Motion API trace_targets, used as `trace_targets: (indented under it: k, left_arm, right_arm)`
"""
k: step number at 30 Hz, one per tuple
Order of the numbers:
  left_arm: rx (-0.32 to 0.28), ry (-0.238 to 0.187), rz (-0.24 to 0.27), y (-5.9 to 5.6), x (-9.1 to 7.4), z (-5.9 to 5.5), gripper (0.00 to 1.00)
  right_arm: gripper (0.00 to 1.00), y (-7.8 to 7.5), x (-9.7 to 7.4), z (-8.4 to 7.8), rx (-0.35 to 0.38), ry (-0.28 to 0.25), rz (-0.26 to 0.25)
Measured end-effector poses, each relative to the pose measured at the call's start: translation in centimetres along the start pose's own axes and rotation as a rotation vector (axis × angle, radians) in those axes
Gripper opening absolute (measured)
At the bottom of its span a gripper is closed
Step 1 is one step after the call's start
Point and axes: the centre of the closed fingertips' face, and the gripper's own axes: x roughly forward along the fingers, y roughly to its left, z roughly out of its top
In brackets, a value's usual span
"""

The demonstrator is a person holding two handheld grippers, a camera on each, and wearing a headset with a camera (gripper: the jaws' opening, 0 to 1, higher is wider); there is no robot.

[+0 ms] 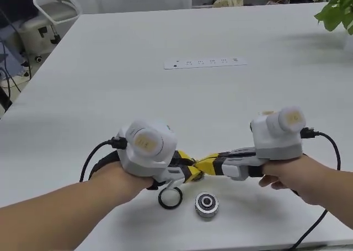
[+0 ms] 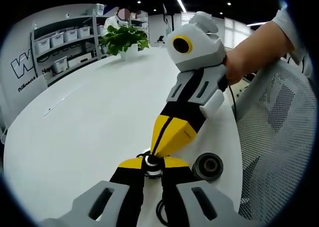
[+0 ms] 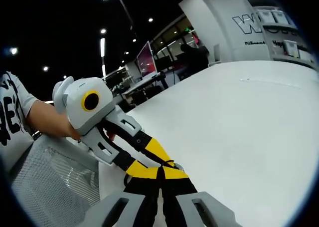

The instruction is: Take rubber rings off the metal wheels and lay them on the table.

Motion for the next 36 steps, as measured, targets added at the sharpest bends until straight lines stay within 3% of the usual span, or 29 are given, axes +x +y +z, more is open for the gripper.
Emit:
trace_targets:
  k: [19, 36]
  left_arm:
    - [-0.012, -0.007, -0.006, 0.0, 0.0, 0.0, 0.08]
    - [-0.011, 0.009, -0.035, -0.3, -0.5, 0.1, 0.11]
  right_arm:
    - [0.00, -1.0, -0.7, -0.6, 0.004, 0.018, -0.040]
    - [0.00, -1.3, -0.8, -0.6, 0.023, 0.016, -0.029]
